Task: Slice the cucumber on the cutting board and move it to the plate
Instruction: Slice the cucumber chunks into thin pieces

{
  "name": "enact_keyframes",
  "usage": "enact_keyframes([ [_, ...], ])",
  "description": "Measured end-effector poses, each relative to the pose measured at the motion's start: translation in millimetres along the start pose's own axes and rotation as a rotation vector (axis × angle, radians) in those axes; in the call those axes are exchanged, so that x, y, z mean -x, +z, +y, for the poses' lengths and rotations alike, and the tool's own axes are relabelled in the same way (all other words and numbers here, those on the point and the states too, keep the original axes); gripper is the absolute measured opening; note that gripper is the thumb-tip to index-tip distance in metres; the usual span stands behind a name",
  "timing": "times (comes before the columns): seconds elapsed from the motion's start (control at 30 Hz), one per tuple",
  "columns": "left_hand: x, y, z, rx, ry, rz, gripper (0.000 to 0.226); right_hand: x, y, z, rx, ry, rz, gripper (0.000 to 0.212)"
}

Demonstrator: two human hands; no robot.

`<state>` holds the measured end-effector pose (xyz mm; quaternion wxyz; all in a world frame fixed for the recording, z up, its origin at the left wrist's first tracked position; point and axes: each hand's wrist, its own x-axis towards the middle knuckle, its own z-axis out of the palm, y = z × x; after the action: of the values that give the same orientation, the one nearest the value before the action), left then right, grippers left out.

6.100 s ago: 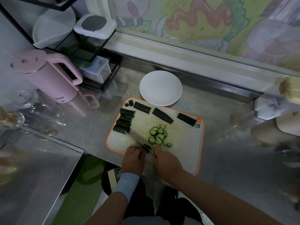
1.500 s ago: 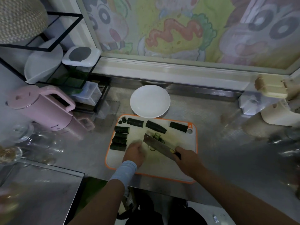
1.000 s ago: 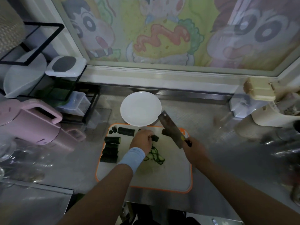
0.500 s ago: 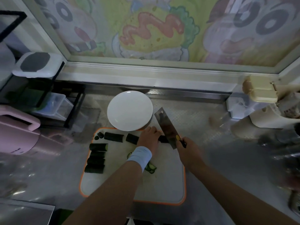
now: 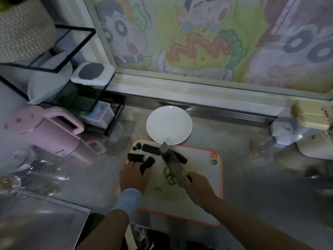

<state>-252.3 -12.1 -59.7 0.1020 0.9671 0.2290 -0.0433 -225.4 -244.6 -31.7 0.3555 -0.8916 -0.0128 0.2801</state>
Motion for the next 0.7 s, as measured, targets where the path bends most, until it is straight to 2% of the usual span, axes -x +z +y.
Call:
enact_keyframes([
  [0.2, 31.5, 6.8, -28.3, 0.183, -0.114, 0.073, 0.032, 32.2, 53.9, -8.9, -0.043, 0.036, -0.065, 0.031],
  [0.37, 43.5, 5.1, -38.1, 0.247, -0.178, 0.037, 0.035, 43.7, 92.1, -18.1, -0.051, 0.043, -0.1, 0.029],
  [0.5, 44.3, 3.0, -43.3, 0.301, -0.179, 0.011, 0.035, 49.0, 100.2, -15.7, 0.005, 0.024, 0.023, 0.036],
  [0.7, 41.8, 7.5, -35.4, 0.268, -0.024, -0.02, 0.032, 46.4, 68.5, 6.2, 0.104, 0.101, 0.149, 0.026],
])
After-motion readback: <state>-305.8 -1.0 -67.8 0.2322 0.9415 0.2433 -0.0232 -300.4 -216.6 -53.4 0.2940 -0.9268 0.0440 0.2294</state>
